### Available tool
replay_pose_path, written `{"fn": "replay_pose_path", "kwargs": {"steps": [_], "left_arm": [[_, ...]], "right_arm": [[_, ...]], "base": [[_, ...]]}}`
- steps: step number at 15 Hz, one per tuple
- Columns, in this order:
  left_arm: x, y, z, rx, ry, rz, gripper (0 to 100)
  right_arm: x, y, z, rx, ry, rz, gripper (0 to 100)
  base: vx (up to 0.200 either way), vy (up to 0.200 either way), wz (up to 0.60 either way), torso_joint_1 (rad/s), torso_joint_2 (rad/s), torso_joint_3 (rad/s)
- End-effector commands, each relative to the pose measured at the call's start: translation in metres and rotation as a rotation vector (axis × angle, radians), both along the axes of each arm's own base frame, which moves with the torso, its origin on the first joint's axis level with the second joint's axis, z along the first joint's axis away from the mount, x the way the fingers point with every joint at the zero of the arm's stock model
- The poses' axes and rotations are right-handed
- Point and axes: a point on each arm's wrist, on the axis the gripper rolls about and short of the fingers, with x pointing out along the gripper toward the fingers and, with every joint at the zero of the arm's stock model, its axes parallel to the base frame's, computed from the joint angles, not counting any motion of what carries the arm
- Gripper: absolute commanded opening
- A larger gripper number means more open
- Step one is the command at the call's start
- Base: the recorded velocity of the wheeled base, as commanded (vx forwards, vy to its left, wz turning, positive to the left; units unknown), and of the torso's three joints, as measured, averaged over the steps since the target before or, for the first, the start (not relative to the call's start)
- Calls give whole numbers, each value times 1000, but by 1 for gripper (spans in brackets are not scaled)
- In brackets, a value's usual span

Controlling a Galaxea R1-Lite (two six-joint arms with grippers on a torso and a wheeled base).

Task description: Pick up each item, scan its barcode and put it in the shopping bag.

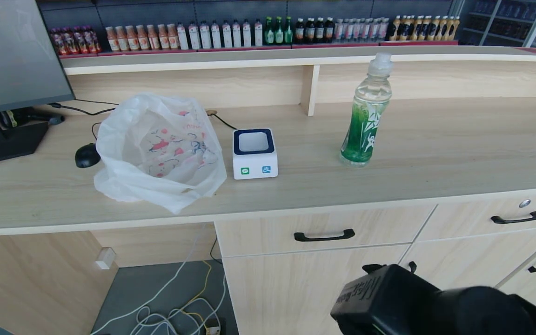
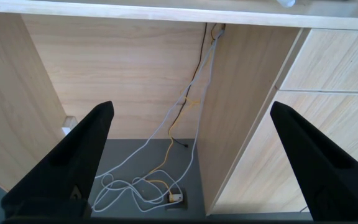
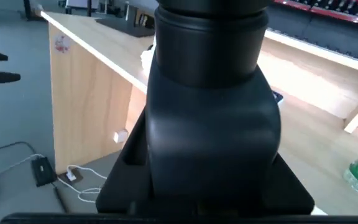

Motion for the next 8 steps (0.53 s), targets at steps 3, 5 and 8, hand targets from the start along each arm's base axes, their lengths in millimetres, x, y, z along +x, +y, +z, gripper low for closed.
{"fn": "replay_pose_path", "kwargs": {"steps": [3, 5, 8], "left_arm": [[0, 0, 0, 0, 0, 0, 100], [0, 0, 0, 0, 0, 0, 100], [0, 0, 0, 0, 0, 0, 100]], "right_arm": [[16, 6, 19, 184, 102, -132, 0], [23, 3, 13, 243, 222, -131, 0], [45, -18, 14, 376, 313, -180, 0]], "base": [[0, 0, 0, 0, 0, 0], [0, 0, 0, 0, 0, 0], [0, 0, 0, 0, 0, 0]]}}
